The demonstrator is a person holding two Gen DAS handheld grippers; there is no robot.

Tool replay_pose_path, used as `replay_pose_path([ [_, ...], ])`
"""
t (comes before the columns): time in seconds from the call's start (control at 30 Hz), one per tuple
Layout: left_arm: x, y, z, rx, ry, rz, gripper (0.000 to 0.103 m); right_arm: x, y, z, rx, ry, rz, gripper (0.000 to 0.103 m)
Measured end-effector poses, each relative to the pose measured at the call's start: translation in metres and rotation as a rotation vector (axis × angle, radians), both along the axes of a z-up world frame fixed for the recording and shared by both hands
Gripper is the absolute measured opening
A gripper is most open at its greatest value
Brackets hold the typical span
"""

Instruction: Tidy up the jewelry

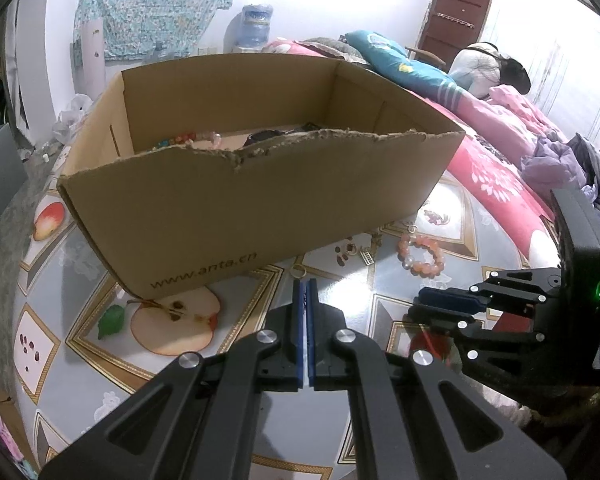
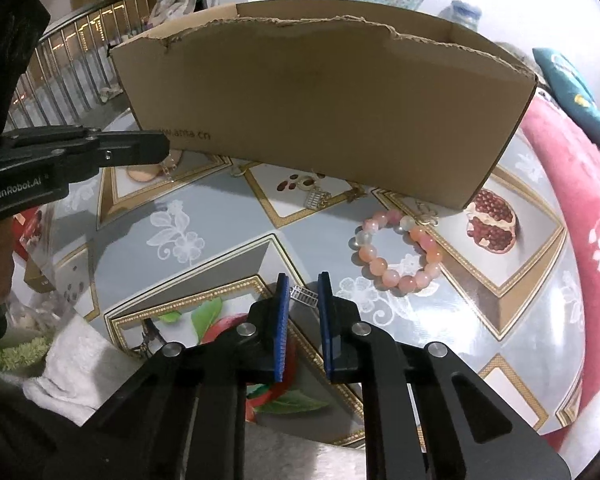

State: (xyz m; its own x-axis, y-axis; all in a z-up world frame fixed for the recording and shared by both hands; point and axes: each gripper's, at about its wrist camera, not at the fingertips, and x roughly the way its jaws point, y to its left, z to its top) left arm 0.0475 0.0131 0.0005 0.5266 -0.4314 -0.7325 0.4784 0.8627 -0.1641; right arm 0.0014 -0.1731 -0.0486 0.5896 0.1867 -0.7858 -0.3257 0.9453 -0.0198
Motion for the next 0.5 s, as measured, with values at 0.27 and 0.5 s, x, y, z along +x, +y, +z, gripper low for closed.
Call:
replay_pose_path([
  [0.27,0.0,0.0,0.0,0.0,0.0,0.001,0.001,0.003,-0.007,0.002,0.019,0.004,0.006,0.011],
  [0.5,0.0,0.0,0.0,0.0,-0.003,0.001,0.001,0.006,-0.017,0.006,0.032,-0.002,0.008,0.011],
])
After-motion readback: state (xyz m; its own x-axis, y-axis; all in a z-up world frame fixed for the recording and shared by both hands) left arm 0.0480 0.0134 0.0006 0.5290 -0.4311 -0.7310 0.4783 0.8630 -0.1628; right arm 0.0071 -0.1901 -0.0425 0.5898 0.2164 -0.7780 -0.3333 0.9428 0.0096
